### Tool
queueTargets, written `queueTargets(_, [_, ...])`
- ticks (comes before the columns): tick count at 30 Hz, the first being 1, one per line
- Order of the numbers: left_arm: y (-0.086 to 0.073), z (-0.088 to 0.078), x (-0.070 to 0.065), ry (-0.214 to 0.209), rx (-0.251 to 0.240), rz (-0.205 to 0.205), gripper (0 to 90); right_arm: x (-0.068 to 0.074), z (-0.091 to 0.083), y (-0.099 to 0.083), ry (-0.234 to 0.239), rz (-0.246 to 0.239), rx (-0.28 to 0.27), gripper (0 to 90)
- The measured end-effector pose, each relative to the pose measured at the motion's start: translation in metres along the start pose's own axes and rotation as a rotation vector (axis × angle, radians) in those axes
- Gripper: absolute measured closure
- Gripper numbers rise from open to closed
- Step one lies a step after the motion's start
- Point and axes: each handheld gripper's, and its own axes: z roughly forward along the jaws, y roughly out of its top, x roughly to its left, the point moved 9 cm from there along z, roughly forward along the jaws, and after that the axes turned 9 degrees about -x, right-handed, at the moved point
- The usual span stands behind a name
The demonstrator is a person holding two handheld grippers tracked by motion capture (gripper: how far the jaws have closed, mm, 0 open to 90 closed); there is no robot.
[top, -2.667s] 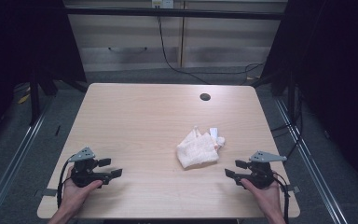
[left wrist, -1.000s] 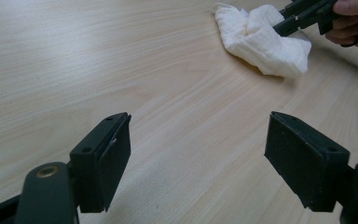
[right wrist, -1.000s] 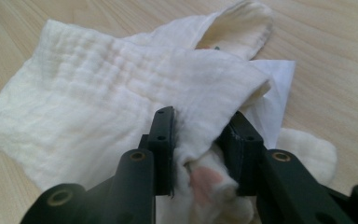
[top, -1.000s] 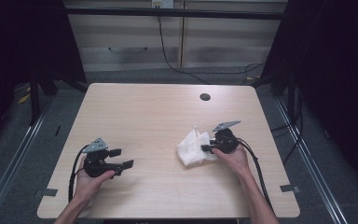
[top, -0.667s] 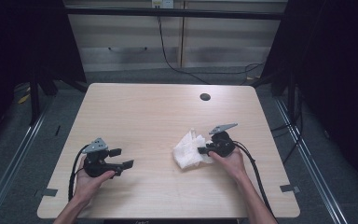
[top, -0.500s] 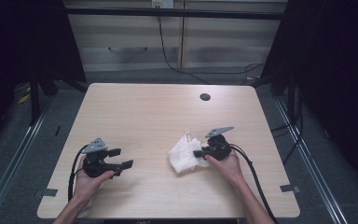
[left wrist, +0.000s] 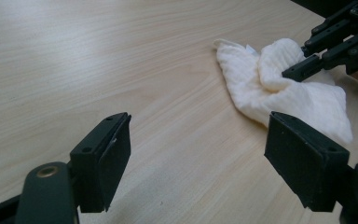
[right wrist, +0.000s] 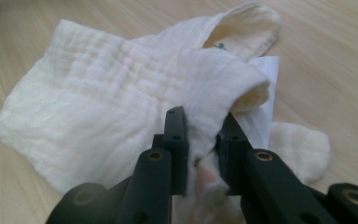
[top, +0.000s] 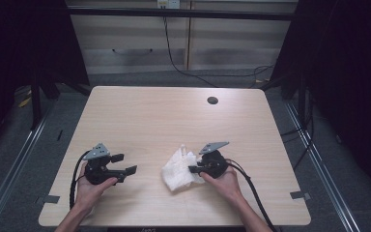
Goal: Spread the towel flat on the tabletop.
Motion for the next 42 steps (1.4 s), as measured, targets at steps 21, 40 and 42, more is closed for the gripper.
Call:
queueTargets(21, [0.005, -0.003, -0.007, -0.015, -0.019, -0.010, 24.0, 0.009, -0.035, 0.040, 0.058, 0.043, -0.163, 47.6])
queueTargets(40, [-0.019, 0.040, -0.058, -0.166, 0.132, 0.080, 51.2, 0.002, -0.031, 0.013, 0.069, 0.017, -0.123, 61.6])
queueTargets(42, [-0.020, 0.040, -0.060, -0.172, 0.142, 0.083, 60.3, 0.006, -0.028, 0.015, 0.087, 0.016, -0.126, 61.2])
